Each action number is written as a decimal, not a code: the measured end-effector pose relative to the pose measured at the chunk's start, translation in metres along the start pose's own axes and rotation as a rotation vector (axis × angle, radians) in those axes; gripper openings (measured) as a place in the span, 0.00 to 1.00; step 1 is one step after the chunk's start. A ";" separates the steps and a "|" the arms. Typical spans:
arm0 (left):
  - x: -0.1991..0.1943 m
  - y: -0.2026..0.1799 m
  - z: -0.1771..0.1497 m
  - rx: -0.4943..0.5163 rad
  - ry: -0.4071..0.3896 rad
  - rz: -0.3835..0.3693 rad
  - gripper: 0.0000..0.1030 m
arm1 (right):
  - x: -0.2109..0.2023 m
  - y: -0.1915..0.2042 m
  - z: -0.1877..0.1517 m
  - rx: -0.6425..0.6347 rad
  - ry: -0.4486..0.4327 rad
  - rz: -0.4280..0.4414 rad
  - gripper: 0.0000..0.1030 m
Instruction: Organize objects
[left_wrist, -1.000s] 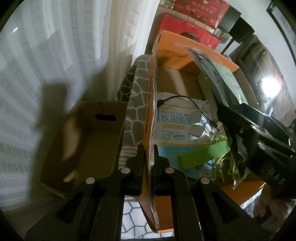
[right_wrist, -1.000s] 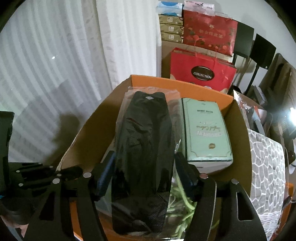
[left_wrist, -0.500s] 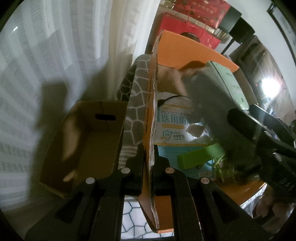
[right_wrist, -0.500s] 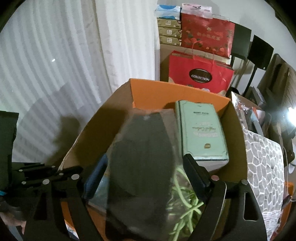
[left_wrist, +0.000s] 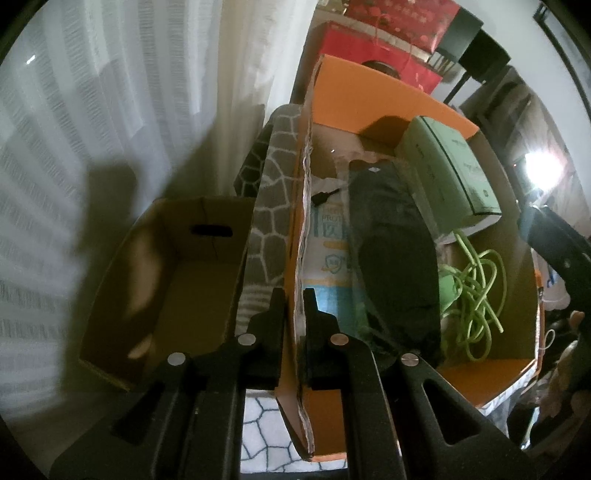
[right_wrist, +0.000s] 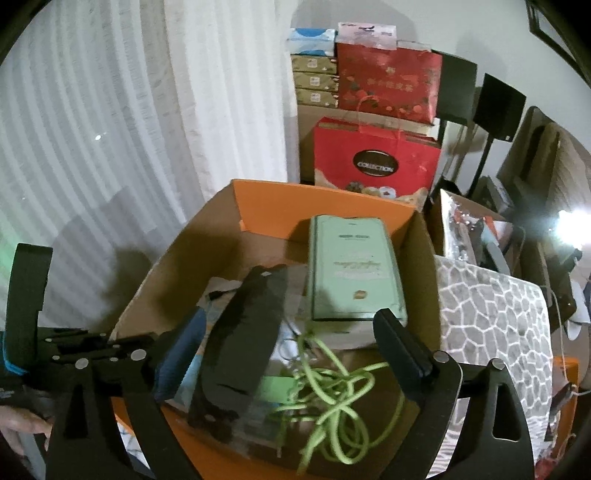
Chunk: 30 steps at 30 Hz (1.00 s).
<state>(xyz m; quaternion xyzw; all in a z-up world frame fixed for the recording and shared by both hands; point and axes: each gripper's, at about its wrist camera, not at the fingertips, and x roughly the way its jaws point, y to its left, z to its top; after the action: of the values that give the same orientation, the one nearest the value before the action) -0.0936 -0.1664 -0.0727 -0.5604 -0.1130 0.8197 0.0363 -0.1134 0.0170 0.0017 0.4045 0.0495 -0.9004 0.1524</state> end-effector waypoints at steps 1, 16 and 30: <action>0.000 0.001 0.000 -0.003 0.000 0.000 0.07 | -0.001 -0.002 -0.001 -0.001 0.001 -0.008 0.93; -0.050 -0.019 -0.005 0.036 -0.158 0.043 0.70 | -0.033 -0.046 -0.015 0.029 -0.037 -0.082 0.97; -0.083 -0.084 -0.020 0.124 -0.271 -0.008 0.99 | -0.064 -0.095 -0.039 0.105 -0.046 -0.111 0.98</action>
<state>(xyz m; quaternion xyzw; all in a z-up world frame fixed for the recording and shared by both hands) -0.0501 -0.0976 0.0152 -0.4408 -0.0681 0.8931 0.0585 -0.0758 0.1301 0.0201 0.3878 0.0211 -0.9179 0.0817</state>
